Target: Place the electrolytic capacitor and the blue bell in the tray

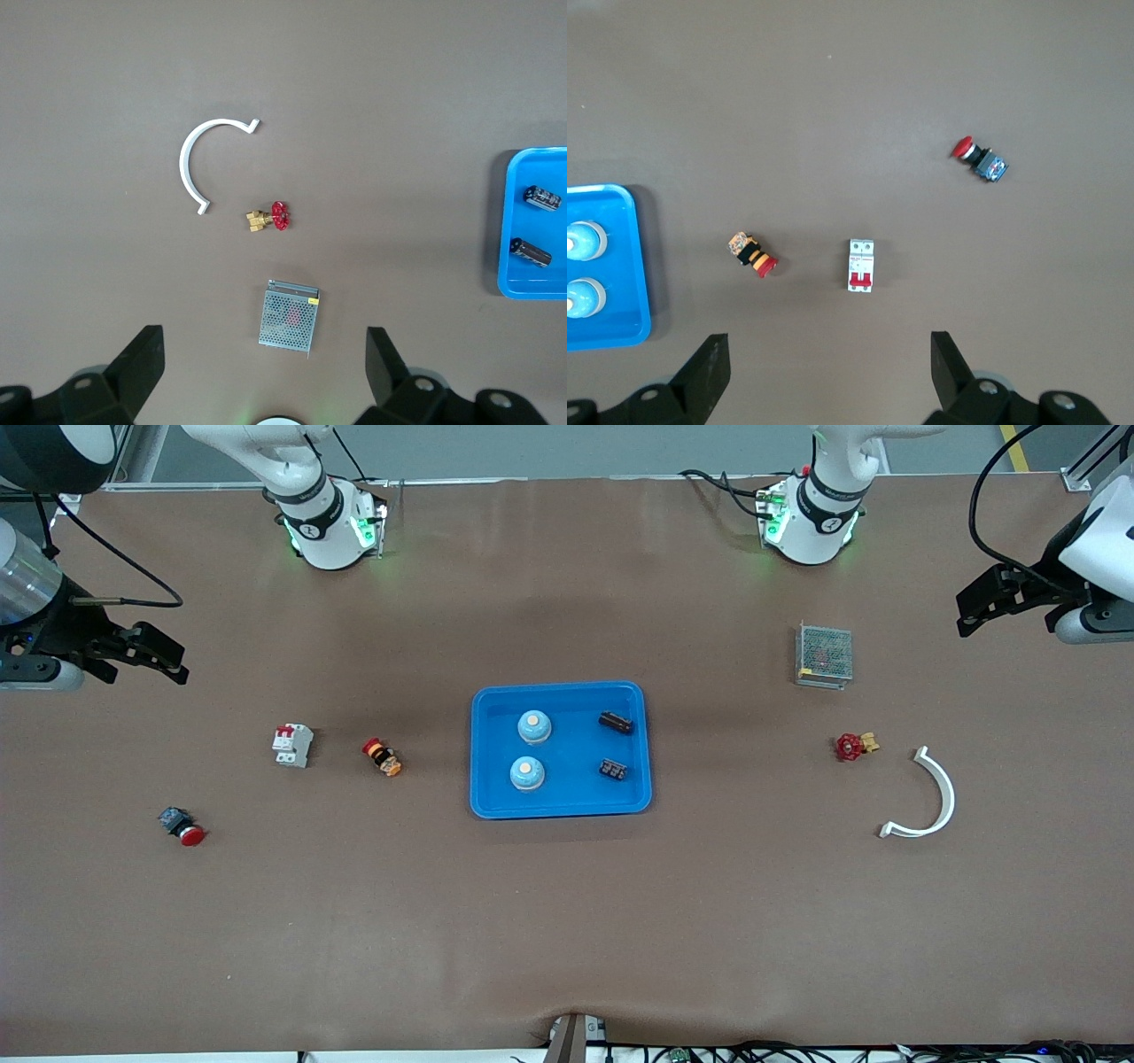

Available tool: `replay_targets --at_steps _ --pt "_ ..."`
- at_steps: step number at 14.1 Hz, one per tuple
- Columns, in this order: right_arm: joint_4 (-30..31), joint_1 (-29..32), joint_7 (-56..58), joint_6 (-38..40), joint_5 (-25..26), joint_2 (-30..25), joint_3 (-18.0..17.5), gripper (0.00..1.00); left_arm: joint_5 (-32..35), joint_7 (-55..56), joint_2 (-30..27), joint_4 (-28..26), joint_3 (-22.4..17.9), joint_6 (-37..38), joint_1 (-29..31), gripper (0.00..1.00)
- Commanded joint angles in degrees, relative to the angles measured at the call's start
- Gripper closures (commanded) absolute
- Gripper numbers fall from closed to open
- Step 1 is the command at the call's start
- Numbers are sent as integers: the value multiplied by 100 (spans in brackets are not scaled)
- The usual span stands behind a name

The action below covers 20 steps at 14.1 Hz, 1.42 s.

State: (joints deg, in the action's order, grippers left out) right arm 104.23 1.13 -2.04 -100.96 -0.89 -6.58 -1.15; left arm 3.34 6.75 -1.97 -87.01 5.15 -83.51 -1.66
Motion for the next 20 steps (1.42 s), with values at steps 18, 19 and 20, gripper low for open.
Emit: replay_targets --at_steps 18,19,20 --pt "-1159 36 -60 920 45 113 -61 0 -70 -103 56 96 92 256 51 0" --pt "-1159 36 -60 929 45 113 -61 0 -53 -112 56 96 91 256 34 0" --pt "-1159 36 -60 929 45 113 -61 0 -35 -121 56 96 91 265 43 0"
